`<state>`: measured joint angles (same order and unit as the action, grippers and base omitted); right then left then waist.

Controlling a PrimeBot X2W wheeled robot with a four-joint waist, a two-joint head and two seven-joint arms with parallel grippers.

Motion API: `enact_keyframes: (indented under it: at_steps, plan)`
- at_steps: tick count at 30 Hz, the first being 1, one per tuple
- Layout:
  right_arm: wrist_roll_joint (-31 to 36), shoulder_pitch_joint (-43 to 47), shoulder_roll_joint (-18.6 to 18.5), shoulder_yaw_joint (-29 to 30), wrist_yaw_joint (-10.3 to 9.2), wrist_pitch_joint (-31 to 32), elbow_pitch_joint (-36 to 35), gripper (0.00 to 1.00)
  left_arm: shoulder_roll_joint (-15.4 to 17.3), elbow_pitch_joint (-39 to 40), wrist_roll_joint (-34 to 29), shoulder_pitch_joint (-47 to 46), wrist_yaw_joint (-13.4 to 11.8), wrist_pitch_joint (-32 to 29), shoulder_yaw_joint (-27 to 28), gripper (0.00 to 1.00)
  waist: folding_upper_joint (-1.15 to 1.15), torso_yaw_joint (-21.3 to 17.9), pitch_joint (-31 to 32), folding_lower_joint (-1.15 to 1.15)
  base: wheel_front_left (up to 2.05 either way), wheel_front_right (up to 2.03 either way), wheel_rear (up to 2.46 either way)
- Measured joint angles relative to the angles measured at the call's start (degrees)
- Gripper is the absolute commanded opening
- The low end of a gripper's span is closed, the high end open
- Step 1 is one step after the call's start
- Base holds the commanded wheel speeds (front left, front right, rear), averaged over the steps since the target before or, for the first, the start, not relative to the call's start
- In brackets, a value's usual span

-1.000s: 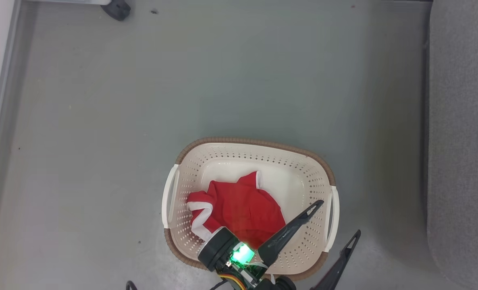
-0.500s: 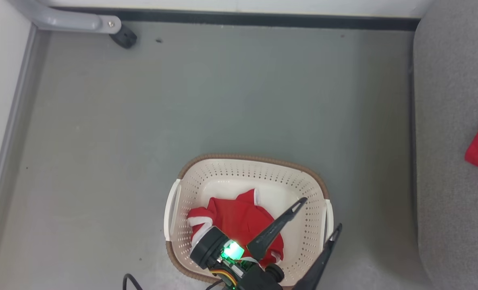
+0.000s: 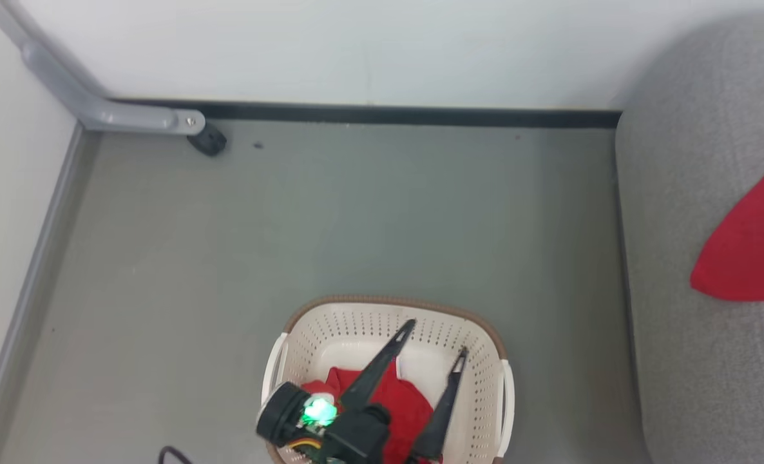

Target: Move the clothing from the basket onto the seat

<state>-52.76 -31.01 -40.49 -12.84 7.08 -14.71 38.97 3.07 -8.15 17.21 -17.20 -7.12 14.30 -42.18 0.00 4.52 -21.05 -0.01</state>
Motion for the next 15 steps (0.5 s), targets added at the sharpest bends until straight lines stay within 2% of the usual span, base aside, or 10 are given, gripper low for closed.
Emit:
enact_keyframes:
  at_steps: [15]
  plan:
    - [8.48, 13.17, 11.17, -0.16, -0.19, 0.01, -15.86, 1.0, 0.0, -2.78, 0.23, 10.73, 0.0, 0.0, 13.38, 1.0, -0.01, -2.11, 11.45, -0.01, 0.0, 0.0, 0.0]
